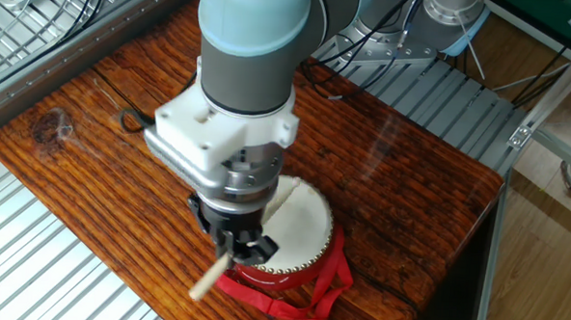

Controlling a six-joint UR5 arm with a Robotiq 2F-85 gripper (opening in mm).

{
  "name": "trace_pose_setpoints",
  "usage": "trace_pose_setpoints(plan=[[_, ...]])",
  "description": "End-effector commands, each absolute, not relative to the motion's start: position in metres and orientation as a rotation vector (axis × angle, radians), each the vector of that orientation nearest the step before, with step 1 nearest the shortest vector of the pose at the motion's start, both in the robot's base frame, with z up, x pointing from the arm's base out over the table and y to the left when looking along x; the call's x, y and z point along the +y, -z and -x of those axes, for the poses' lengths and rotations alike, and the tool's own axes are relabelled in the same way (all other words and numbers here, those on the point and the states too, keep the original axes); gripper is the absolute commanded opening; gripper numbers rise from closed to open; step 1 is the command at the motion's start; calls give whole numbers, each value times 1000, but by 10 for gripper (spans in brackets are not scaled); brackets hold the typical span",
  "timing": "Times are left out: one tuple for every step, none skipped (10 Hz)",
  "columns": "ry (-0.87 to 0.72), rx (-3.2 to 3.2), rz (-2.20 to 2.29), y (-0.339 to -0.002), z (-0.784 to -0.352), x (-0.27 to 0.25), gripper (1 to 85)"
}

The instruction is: Play the drum

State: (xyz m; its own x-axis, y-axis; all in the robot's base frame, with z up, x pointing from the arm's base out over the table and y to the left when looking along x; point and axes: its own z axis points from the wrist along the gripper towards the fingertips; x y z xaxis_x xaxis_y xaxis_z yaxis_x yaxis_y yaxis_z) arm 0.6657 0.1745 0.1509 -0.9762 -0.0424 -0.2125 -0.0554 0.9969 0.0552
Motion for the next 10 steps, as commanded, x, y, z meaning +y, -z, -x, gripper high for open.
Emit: trace_pose_setpoints(plan=[[-148,2955,327,-148,-650,190,10],[-150,2955,329,-147,-649,192,10],[-181,2948,323,-148,-650,197,10],[-189,2946,322,-148,-650,199,10],[-184,2945,329,-148,-650,198,10],[-185,2947,329,-148,-650,198,10],[-175,2947,332,-148,-649,196,10],[-155,2949,339,-148,-649,193,10],[-137,2954,343,-148,-646,190,10],[-117,2957,350,-148,-644,186,10]])
